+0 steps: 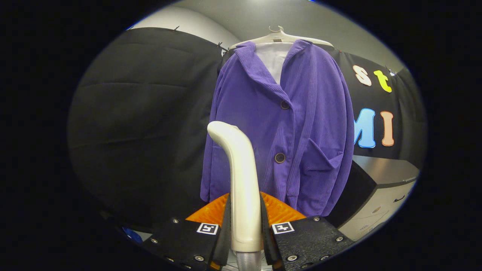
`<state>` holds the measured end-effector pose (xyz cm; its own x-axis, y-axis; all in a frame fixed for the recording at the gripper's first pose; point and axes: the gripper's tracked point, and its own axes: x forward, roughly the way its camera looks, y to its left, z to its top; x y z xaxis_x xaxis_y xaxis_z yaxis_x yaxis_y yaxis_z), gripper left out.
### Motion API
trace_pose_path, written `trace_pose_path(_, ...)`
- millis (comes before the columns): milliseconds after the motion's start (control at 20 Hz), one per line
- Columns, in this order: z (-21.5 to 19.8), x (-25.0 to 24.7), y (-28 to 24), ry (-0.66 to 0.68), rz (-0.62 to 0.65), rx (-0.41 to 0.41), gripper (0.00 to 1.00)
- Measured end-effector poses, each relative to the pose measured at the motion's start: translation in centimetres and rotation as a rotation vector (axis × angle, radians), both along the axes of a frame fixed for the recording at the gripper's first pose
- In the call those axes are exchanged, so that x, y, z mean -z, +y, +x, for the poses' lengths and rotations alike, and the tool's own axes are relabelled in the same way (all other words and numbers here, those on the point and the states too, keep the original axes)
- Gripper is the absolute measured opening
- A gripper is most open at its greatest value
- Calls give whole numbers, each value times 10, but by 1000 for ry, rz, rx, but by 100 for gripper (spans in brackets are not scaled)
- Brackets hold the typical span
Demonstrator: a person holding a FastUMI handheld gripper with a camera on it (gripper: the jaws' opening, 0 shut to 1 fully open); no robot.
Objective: Iron the clothes twice with a garment steamer, once on the left side and once on the right side.
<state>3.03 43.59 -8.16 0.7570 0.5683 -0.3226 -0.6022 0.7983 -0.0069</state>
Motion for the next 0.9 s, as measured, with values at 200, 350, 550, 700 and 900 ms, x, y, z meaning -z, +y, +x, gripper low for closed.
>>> trace_pose_path(200,-13,27,-3,21,-21,-1,37)
trace_pose_path(350,-24,63,-8,92,-55,-11,37)
trace_pose_path(550,-34,86,-15,109,-90,-21,37)
trace_pose_path(700,-39,98,-19,128,-98,-25,37)
trace_pose_path(900,-52,128,-26,199,-121,-23,37)
